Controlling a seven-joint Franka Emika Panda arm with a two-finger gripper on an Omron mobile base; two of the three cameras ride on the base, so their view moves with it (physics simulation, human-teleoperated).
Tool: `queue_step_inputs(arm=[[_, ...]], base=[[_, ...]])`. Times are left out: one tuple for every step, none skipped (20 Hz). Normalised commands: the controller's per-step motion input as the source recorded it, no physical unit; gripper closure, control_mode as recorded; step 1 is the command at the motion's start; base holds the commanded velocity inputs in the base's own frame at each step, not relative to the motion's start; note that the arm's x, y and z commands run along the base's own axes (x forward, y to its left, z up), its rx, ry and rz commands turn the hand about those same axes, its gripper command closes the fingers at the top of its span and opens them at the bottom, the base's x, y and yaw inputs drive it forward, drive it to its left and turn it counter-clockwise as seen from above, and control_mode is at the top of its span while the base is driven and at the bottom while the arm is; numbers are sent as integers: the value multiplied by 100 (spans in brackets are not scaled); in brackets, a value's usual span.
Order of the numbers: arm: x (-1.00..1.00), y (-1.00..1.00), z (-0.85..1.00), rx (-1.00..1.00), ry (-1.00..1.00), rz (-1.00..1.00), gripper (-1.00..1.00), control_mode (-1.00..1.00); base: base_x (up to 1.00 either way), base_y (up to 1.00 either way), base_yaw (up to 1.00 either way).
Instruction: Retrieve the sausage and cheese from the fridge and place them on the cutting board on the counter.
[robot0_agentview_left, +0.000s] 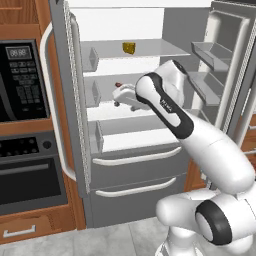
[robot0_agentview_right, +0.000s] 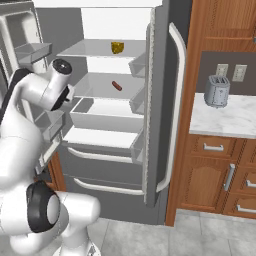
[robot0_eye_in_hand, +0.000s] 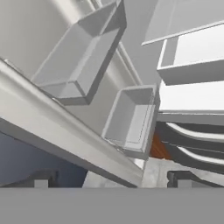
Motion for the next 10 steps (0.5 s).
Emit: queue_step_inputs(arm=[[-15, -63, -2, -23, -11, 13, -100, -100], [-13, -55, 0, -27, -11, 11, -100, -100], [-14, -49, 0, -31, -11, 7, -100, -100], [-13, -49, 0, -33, -12, 5, -100, -100], [-11, -49, 0, -31, -8, 4, -100, -100], [-6, -48, -3, -31, -2, 0, -100, -100], [-6, -48, -2, -33, 0, 0, -100, -100], [0, -48, -7, -35, 0, 0, -100, -100], [-2, -52, -7, -33, 0, 0, -100, -100], [-10, -54, -6, -31, 0, 0, -100, -100]], base=[[0, 0, 0], [0, 0, 0], [0, 0, 0], [0, 0, 0], [0, 0, 0], [0, 0, 0], [0, 0, 0], [0, 0, 0], [0, 0, 0], [0, 0, 0]])
